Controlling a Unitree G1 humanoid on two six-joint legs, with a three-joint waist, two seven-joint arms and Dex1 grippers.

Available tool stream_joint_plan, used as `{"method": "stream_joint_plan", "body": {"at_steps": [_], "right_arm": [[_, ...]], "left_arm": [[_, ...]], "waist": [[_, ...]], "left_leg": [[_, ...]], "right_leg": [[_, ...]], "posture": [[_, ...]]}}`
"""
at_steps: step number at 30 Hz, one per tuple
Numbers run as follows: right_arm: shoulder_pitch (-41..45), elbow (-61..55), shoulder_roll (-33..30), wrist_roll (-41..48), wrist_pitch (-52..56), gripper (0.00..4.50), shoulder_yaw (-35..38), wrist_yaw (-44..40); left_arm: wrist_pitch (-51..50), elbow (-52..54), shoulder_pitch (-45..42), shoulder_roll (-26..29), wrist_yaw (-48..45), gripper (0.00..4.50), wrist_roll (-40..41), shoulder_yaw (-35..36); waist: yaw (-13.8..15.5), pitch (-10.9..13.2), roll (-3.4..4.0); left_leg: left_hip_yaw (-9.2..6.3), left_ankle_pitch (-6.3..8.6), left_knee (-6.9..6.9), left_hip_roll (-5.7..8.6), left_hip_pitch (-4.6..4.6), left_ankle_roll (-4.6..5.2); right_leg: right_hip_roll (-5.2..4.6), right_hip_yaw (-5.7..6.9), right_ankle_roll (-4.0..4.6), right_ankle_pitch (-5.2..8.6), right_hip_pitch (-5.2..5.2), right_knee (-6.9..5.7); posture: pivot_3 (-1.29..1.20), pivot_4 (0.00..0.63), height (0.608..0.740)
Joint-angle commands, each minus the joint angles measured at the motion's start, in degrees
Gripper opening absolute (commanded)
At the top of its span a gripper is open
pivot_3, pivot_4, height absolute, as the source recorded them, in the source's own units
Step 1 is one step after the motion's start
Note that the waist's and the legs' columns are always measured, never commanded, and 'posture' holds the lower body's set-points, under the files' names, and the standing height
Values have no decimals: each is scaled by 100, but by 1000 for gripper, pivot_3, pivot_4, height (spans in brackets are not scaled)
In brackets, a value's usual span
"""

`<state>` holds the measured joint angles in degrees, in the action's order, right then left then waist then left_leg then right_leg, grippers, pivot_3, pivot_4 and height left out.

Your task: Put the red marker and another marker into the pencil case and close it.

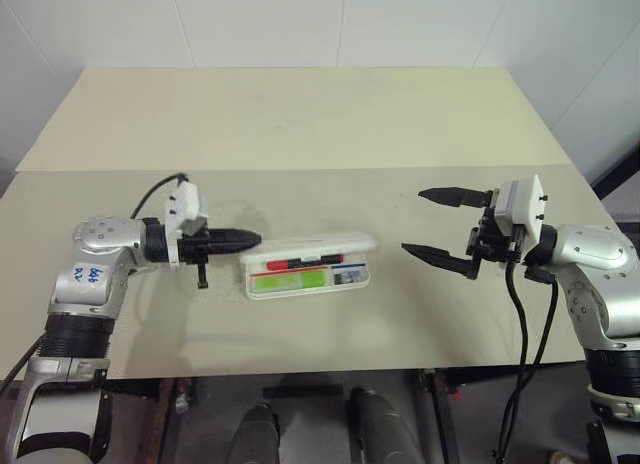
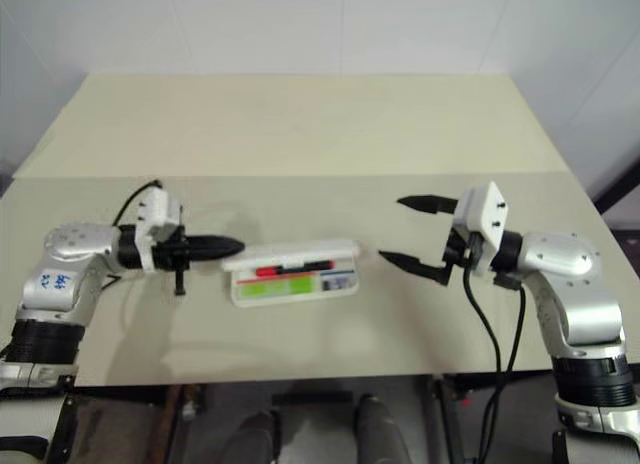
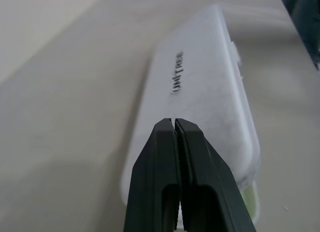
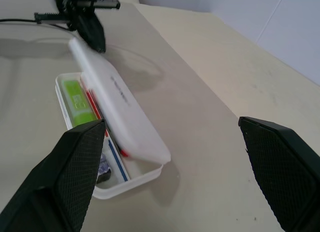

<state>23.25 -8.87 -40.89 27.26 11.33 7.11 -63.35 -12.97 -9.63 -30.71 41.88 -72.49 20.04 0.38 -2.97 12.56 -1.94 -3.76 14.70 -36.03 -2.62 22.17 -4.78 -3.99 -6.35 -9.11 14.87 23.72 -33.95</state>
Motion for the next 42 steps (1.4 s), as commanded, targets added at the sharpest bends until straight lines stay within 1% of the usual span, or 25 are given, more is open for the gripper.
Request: {"method": "stream_joint_plan", "body": {"at_steps": [1, 6, 12, 17, 20, 34, 37, 42], "right_arm": [[-23, -206, 17, 98, -16, 4500, 60, 62], [-51, -241, 55, 87, -18, 4500, 56, 135], [-99, -350, 128, 91, 8, 4500, 25, 258], [-129, -428, 156, 102, 27, 4500, 18, 331], [-143, -457, 173, 103, 25, 4500, 14, 371], [-139, -465, 313, 83, -12, 4500, -33, 444], [-123, -447, 353, 78, -22, 4500, -49, 458], [-98, -334, 358, 57, -73, 4500, -77, 394]], "left_arm": [[59, 253, 58, 132, -118, 34, -90, -118], [-228, 431, 303, -114, 275, 34, -276, -366], [-502, 542, 405, -338, 683, 34, -447, -563], [-828, 725, 460, -392, 956, 34, -538, -692], [-920, 809, 493, -422, 1018, 34, -528, -753], [-1167, 818, 289, -565, 1097, 34, -637, -1150], [-1164, 840, 263, -625, 1173, 34, -491, -989], [-1082, 1103, 280, -608, 875, 34, 114, -469]], "waist": [[6, 0, 0], [1, 0, 0], [3, 0, 0], [9, -1, 1], [9, -3, 3], [23, -12, 14], [27, -13, 16], [19, -12, 15]], "left_leg": [[0, 0, 0, 0, 0, 0], [0, 1, 2, 0, 0, 1], [0, 1, -3, 0, -2, 2], [0, 0, -6, 0, -7, 3], [0, 0, -6, 0, -10, 3], [0, 0, -7, 0, -15, 3], [0, 0, -6, 0, -16, 3], [0, 0, -6, 0, -14, 3]], "right_leg": [[0, 0, 0, 0, 0, 0], [0, -1, 0, 0, 0, 0], [0, -1, 0, 0, -1, -4], [0, -1, 8, 4, -7, -3], [0, -1, 28, 15, -10, -3], [0, -2, 37, 20, -16, -1], [0, -2, 37, 20, -17, -1], [0, -2, 40, 21, -15, -1]], "posture": [[0, 150, 740], [0, 150, 740], [0, 150, 740], [0, 150, 740], [0, 150, 740], [0, 150, 740], [0, 150, 740], [0, 150, 740]]}}
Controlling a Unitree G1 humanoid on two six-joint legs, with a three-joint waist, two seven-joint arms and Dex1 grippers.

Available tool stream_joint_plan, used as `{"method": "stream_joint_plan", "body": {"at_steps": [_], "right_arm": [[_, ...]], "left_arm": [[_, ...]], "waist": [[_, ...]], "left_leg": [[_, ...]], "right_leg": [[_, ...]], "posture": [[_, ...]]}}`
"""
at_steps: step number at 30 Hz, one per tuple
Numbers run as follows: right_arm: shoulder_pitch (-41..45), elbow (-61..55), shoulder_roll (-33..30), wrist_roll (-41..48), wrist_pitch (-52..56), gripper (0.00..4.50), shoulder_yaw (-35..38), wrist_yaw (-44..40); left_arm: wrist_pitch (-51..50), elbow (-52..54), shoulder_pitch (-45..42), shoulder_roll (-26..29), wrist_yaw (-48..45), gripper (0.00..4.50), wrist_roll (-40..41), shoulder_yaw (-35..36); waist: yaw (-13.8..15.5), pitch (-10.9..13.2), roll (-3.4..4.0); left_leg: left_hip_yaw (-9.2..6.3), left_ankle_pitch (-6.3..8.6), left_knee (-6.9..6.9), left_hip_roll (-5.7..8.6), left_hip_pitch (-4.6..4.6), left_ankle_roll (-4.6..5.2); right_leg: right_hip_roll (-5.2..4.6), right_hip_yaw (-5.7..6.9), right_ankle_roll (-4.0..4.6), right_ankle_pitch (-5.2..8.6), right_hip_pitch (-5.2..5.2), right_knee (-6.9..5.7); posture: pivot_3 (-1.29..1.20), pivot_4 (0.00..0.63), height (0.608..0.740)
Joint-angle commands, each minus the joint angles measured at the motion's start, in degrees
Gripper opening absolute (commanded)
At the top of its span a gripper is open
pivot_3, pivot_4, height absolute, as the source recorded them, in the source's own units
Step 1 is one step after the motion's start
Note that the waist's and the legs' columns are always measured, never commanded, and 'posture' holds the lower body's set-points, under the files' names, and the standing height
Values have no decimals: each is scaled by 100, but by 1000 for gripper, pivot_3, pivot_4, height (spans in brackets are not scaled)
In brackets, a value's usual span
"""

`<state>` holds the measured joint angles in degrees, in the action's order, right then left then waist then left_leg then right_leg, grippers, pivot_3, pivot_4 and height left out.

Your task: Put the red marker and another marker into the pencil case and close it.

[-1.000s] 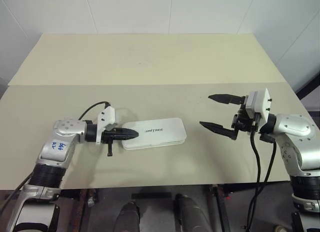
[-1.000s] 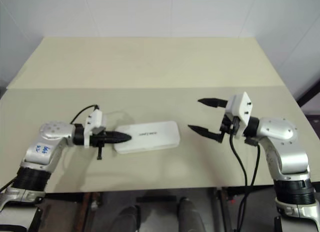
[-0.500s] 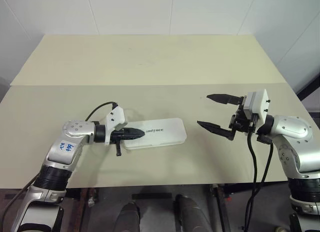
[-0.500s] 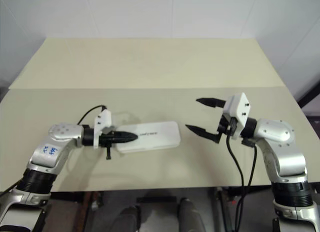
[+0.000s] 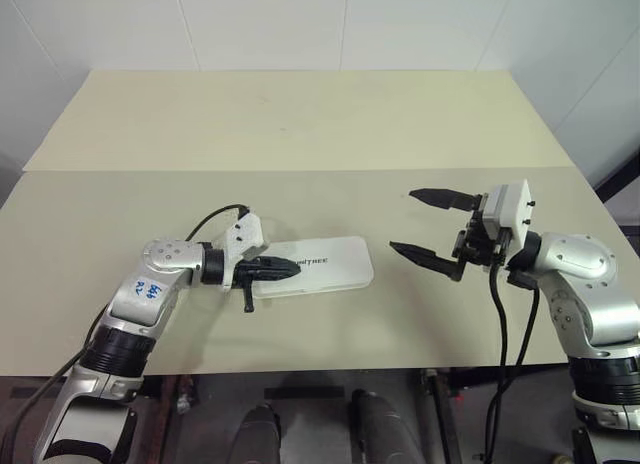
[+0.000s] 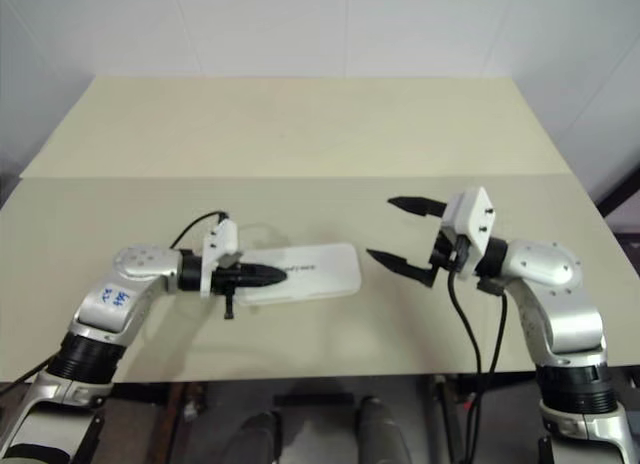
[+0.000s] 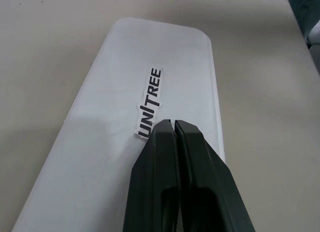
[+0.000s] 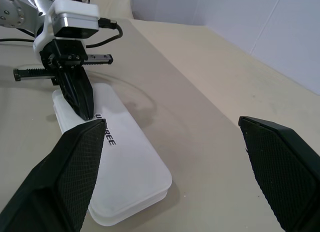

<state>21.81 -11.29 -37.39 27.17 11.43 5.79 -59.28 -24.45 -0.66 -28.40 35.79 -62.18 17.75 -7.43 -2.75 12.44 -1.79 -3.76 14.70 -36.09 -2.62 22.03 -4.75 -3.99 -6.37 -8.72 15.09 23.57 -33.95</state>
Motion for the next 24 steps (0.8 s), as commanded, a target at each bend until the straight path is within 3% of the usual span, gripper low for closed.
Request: {"method": "stream_joint_plan", "body": {"at_steps": [1, 14, 17, 24], "right_arm": [[59, -49, 1, 64, -101, 4500, 50, -30], [106, 262, -71, 36, -222, 4500, 108, -139], [74, 301, -108, 36, -246, 4500, 175, -125], [175, 505, -240, 26, -324, 4500, 259, -197]], "left_arm": [[139, 225, 44, -6, -150, 34, 471, 501], [309, 288, 289, 347, -165, 34, 1343, 2016], [347, 259, 450, 525, -265, 623, 1359, 2163], [785, 76, 591, 663, -355, 3086, 1253, 2349]], "waist": [[-4, 0, 0], [-34, 0, -1], [-33, 0, 0], [-26, 1, -2]], "left_leg": [[0, 0, 1, 0, 2, 0], [0, 0, 6, 0, 6, 0], [0, 0, 6, 0, 6, 0], [0, 0, 6, 0, 6, 0]], "right_leg": [[0, 0, 0, 0, 2, 0], [0, 1, -13, -7, 8, 1], [0, 1, -12, -7, 8, 2], [0, 1, 5, 3, 8, 4]], "posture": [[0, 150, 740], [0, 150, 740], [0, 150, 740], [0, 150, 740]]}}
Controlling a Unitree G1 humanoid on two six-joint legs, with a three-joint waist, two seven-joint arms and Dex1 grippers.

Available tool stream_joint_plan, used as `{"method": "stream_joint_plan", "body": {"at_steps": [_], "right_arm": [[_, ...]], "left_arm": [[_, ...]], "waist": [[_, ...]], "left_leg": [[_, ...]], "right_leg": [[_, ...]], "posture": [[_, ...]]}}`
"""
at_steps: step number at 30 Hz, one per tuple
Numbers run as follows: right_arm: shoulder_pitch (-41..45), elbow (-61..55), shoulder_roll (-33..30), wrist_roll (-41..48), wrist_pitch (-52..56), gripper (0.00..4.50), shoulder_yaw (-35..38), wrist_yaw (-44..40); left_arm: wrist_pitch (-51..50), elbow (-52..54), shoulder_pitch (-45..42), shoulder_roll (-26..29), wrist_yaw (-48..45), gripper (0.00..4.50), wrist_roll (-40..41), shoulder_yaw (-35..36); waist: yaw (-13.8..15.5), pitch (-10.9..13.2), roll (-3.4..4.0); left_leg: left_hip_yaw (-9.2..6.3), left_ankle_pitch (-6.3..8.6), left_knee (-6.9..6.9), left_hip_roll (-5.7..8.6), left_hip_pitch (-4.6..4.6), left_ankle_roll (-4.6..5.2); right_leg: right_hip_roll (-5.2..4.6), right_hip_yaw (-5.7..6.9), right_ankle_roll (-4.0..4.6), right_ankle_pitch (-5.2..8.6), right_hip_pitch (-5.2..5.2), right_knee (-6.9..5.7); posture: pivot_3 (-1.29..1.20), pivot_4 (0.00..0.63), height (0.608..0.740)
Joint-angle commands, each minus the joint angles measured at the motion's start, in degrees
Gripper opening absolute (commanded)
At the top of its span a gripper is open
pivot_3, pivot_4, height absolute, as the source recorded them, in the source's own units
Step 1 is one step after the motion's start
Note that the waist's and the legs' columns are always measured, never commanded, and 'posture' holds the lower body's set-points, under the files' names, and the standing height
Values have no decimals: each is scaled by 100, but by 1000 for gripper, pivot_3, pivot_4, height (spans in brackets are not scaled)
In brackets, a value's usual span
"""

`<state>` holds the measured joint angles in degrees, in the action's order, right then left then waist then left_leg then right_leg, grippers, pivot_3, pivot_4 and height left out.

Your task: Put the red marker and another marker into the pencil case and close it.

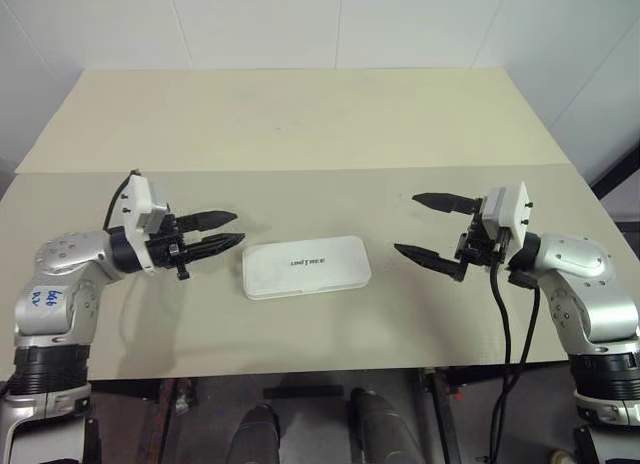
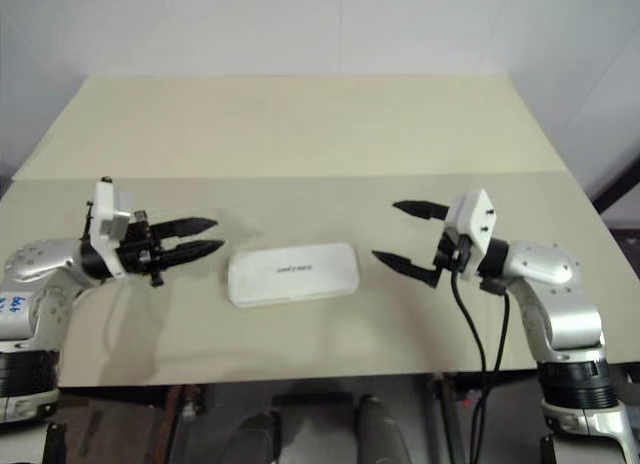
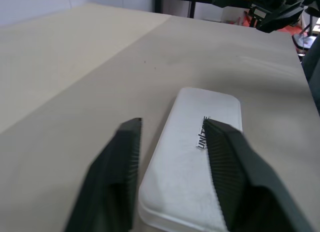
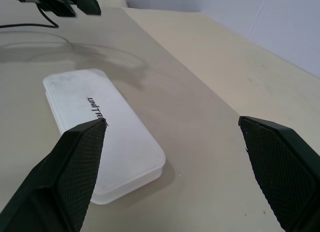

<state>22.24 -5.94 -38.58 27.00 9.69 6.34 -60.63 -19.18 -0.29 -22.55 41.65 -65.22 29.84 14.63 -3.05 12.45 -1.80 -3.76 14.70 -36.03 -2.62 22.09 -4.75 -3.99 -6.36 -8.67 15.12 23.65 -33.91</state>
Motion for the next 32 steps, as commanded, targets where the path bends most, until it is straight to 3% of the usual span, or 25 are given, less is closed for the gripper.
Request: {"method": "stream_joint_plan", "body": {"at_steps": [1, 4, 13, 21, 32], "right_arm": [[153, -7, -137, 42, -160, 4500, 210, -79], [218, 72, -173, 61, -170, 4500, 228, -117], [317, 214, -328, 11, -320, 4500, 351, -222], [214, 645, -1016, 172, -497, 4500, 800, -871], [-168, 160, -824, 276, -334, 4500, 695, -802]], "left_arm": [[317, 24, 5, 66, -52, 3418, 43, 144], [352, 27, 5, 68, -45, 4452, 63, 104], [883, -210, -180, -91, 139, 4452, -154, 26], [906, -497, -402, 62, -32, 4452, -207, -79], [953, -552, -440, 1, 4, 4452, -241, -202]], "waist": [[3, 0, 0], [-2, 0, 0], [-1, 0, 0], [5, 1, 1], [-11, 1, 1]], "left_leg": [[0, 0, 0, 0, 0, 0], [0, 0, -1, 0, 1, 0], [0, 0, 0, 0, 1, 0], [0, 1, 2, 0, 2, 1], [0, 1, 0, -1, 2, 1]], "right_leg": [[0, 0, 0, 0, 0, 0], [0, 0, -2, -1, 0, 1], [0, 0, -11, -6, 0, 1], [0, 1, -14, -8, 0, 3], [1, 0, -21, -11, 1, 0]], "posture": [[0, 150, 740], [0, 150, 740], [0, 150, 740], [0, 150, 740], [0, 150, 740]]}}
